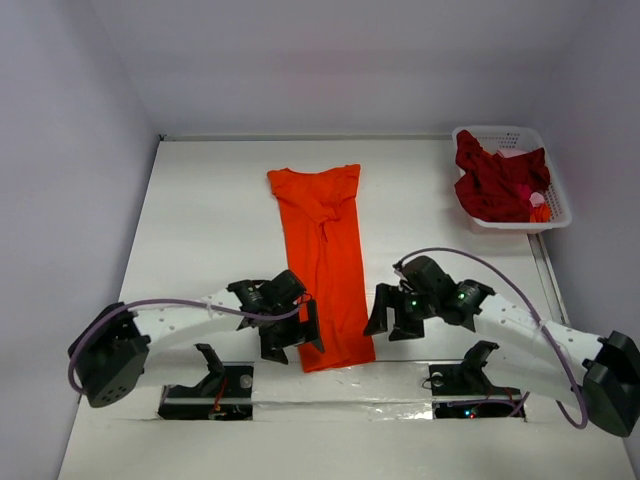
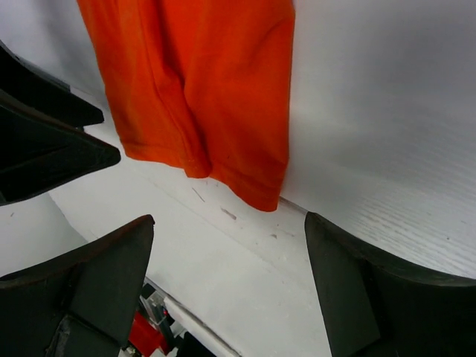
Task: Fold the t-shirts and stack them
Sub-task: Grab the bottom of the folded rectangular tshirt with both arms
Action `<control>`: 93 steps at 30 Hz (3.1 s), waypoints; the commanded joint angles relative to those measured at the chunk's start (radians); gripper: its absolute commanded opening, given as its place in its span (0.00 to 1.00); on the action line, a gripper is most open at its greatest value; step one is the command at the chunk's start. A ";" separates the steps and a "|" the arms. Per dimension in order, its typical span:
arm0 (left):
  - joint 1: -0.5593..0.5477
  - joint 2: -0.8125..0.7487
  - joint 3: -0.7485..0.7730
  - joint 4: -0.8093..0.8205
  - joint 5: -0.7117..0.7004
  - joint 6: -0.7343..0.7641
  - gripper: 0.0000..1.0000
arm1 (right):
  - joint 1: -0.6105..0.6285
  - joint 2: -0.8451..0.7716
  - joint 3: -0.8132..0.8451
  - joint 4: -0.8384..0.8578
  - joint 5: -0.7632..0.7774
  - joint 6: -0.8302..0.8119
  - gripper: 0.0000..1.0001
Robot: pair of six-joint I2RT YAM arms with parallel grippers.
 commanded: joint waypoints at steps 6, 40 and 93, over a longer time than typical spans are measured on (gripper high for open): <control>-0.006 0.027 -0.086 0.229 0.084 -0.034 0.96 | 0.007 0.039 -0.071 0.149 -0.066 0.040 0.87; -0.006 0.108 -0.161 0.201 0.124 -0.028 0.76 | 0.070 0.282 -0.096 0.270 -0.135 0.012 0.75; -0.006 0.176 -0.166 0.212 0.114 -0.022 0.12 | 0.070 0.377 -0.076 0.325 -0.137 0.003 0.19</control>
